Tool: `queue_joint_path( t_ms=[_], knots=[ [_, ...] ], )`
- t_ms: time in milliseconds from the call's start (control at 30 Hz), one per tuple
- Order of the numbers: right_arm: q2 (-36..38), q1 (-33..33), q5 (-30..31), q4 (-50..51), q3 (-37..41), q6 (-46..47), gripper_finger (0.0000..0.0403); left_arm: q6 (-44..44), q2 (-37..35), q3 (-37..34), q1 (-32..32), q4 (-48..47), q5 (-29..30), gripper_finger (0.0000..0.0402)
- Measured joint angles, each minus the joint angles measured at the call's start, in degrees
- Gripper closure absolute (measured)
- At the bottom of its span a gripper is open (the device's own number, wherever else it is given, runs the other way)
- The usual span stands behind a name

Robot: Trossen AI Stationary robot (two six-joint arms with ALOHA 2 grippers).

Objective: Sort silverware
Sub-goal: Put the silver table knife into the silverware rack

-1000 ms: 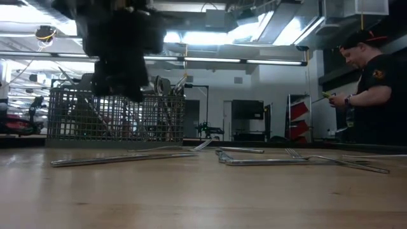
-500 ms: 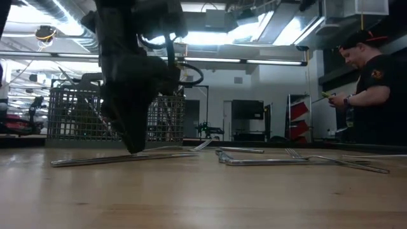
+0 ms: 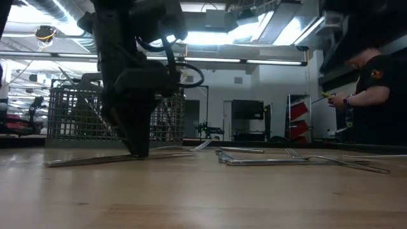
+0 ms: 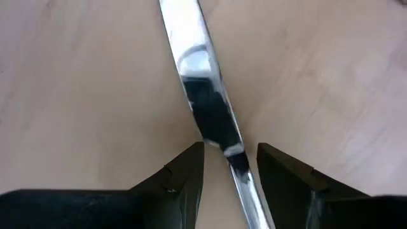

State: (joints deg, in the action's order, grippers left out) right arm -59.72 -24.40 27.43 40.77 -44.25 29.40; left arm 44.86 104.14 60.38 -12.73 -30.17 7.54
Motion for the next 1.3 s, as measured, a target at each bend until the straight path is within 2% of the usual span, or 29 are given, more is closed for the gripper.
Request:
queue_joint_path(
  t_ms=[200, 433, 667, 1000, 1300],
  knots=[
    [-0.13, 0.0, -0.48, -11.47, 8.07, 2.32, 0.0251, 1.07, 0.42, 0.06, -0.9, -3.01, 1.78, 0.0263],
    [-0.13, 0.0, -2.14, -18.92, 11.75, 2.33, 0.0251, -0.69, 3.37, 0.35, -1.69, -4.57, 2.31, 0.0263],
    [-0.13, 0.0, -2.59, -18.87, 11.87, 2.3, 0.0251, 2.11, 4.09, 0.57, -1.81, -6.01, 0.95, 0.0275],
    [-0.15, 0.0, -3.27, -18.68, 11.88, 2.27, 0.0251, 2.75, 2.93, 0.07, -1.66, -5.75, -0.1, 0.0374],
    [-0.15, 0.0, -4.12, -18.71, 11.89, 2.25, 0.0251, 4.13, 0.66, -0.26, -1.7, -4.96, -0.16, 0.037]
  ],
)
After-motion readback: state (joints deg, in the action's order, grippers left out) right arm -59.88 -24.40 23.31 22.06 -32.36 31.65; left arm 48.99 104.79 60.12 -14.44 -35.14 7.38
